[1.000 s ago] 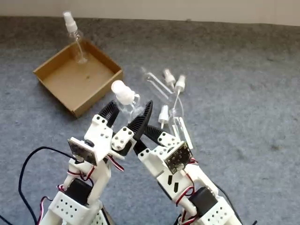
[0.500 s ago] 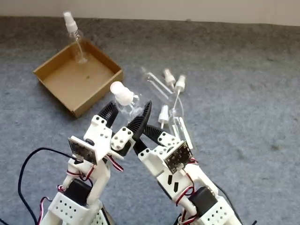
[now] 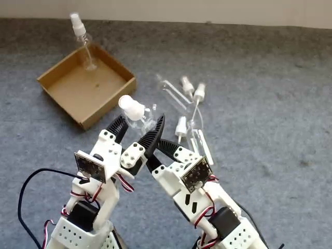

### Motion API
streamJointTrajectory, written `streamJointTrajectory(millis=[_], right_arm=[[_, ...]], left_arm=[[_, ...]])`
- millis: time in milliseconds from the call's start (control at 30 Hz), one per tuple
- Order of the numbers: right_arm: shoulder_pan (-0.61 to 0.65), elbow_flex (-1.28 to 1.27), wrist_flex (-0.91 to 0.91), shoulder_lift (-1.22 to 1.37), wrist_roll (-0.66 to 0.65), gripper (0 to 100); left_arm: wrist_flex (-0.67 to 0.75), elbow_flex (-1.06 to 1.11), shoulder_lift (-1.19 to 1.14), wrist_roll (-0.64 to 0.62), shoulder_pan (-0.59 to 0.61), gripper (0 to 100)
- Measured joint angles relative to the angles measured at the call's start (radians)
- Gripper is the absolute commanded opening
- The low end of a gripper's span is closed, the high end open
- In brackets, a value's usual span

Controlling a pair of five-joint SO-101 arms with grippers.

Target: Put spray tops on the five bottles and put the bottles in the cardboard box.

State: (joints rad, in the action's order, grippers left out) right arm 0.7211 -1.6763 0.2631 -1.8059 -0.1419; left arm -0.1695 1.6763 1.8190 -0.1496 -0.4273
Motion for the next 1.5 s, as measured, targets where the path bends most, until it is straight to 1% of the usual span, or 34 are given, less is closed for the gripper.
streamJointTrajectory(millis=[1033, 1233, 1500], right_arm=[[0.000, 0.000, 0.035, -0.002, 0.000, 1.2], [0.000, 0.000, 0.035, -0.002, 0.000, 1.2], [0.000, 0.000, 0.035, -0.002, 0.000, 1.2]], left_arm=[[-0.011, 0.000, -0.002, 0.000, 0.000, 5], [-0.011, 0.000, -0.002, 0.002, -0.032, 5], [0.006, 0.000, 0.000, 0.002, -0.040, 5]])
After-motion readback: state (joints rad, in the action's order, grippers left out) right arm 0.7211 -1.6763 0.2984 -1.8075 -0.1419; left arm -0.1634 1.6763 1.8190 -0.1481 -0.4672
